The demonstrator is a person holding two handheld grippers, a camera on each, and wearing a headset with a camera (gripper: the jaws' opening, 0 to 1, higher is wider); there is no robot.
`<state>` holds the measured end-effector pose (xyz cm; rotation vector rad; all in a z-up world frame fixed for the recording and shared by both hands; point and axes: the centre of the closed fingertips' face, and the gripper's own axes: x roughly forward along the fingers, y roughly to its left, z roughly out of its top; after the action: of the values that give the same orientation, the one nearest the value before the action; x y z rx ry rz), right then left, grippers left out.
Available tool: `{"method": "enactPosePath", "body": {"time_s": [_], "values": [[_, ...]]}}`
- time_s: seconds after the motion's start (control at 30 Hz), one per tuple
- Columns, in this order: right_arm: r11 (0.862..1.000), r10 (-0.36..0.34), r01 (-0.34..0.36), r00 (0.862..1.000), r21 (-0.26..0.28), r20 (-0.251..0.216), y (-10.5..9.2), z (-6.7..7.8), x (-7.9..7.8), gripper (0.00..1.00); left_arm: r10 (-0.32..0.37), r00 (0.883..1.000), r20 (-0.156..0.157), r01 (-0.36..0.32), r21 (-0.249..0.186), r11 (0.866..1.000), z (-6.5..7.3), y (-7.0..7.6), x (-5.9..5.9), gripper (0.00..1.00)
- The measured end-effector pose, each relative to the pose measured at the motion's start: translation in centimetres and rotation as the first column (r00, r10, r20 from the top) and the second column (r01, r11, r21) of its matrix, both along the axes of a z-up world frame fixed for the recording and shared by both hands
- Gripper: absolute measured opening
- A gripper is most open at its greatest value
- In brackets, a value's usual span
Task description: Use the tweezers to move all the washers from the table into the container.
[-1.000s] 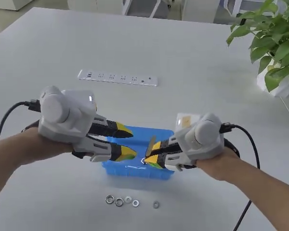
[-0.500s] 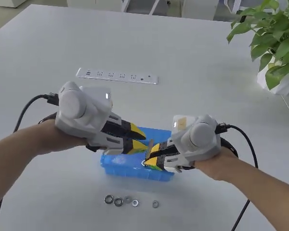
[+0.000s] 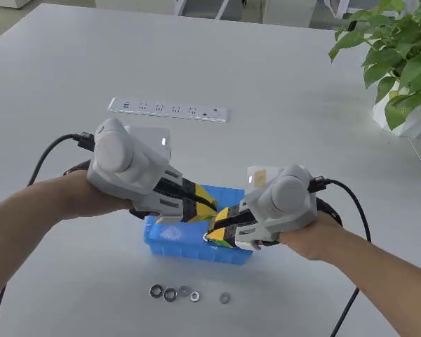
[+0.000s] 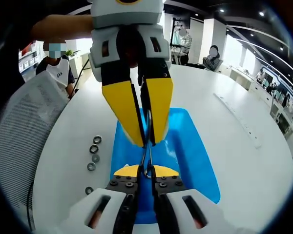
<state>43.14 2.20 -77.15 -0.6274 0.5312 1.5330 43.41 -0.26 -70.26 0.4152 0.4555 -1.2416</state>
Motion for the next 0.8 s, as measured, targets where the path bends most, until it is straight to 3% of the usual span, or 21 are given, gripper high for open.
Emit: {"method": "enactPosePath", "body": {"time_s": [0.4,0.8], "values": [[1.000,0.008,-0.008,1.000,-0.015,0.011,-0.3,0.4,-0.1,0.11,-0.011,1.000,0.013,0.011,0.006,1.000,0.4,-0.2,0.0,0.06],[1.000,-0.005,0.005,1.000,0.002,0.029,-0.7,2.2,-0.6,0.11,-0.028,0.999,0.019,0.028,-0.007,1.000,2.4,-0.6,-0.7,0.06]]}}
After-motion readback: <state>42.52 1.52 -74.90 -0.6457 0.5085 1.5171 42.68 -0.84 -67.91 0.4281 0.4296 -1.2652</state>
